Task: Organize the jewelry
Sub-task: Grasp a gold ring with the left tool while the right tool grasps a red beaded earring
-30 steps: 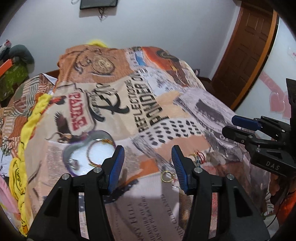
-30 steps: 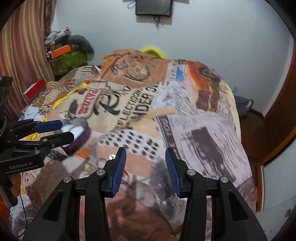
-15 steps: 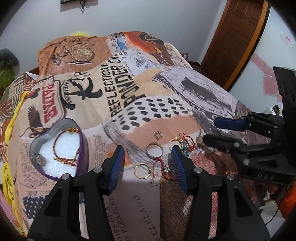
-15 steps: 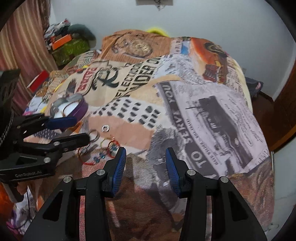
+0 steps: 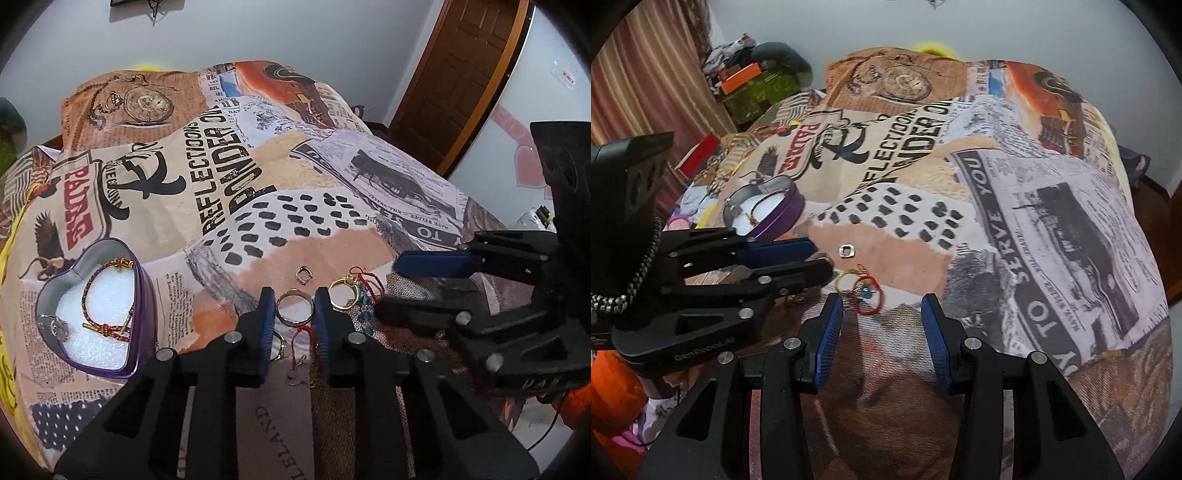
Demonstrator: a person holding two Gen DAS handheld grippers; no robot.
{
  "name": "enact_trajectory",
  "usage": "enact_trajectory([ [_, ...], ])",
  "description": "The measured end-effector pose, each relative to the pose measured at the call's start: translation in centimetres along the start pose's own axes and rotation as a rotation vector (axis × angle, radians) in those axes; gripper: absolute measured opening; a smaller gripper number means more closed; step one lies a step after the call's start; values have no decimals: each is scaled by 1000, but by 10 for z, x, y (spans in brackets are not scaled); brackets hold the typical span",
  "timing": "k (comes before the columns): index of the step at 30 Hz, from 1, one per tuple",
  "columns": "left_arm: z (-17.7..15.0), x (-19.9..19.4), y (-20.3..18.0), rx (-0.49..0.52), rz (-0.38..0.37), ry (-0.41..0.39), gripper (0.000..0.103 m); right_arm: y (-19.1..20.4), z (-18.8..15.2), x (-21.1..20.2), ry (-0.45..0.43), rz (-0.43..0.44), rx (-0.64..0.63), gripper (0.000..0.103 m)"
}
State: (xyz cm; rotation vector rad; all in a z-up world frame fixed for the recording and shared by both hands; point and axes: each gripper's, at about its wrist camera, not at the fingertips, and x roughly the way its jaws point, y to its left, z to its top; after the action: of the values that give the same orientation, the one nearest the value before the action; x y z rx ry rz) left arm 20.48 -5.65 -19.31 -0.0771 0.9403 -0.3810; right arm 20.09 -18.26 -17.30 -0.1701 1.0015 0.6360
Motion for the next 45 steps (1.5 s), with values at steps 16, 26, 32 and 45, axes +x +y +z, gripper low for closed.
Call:
enact_trajectory([
  [16,3,-28,1,-10,11,-67,21,27,-1,17,-16,-43,-127,10],
  [26,3,-49,7,-43,17,-100,21,18,0,1,-67,-57,-40,7],
  [32,4,-63,10,-55,24,-126,21,14,7,-22,-121,-76,-13,7],
  [45,8,-106,5,-44,47,-215,21,22,27,-66,-254,-96,-13,7],
])
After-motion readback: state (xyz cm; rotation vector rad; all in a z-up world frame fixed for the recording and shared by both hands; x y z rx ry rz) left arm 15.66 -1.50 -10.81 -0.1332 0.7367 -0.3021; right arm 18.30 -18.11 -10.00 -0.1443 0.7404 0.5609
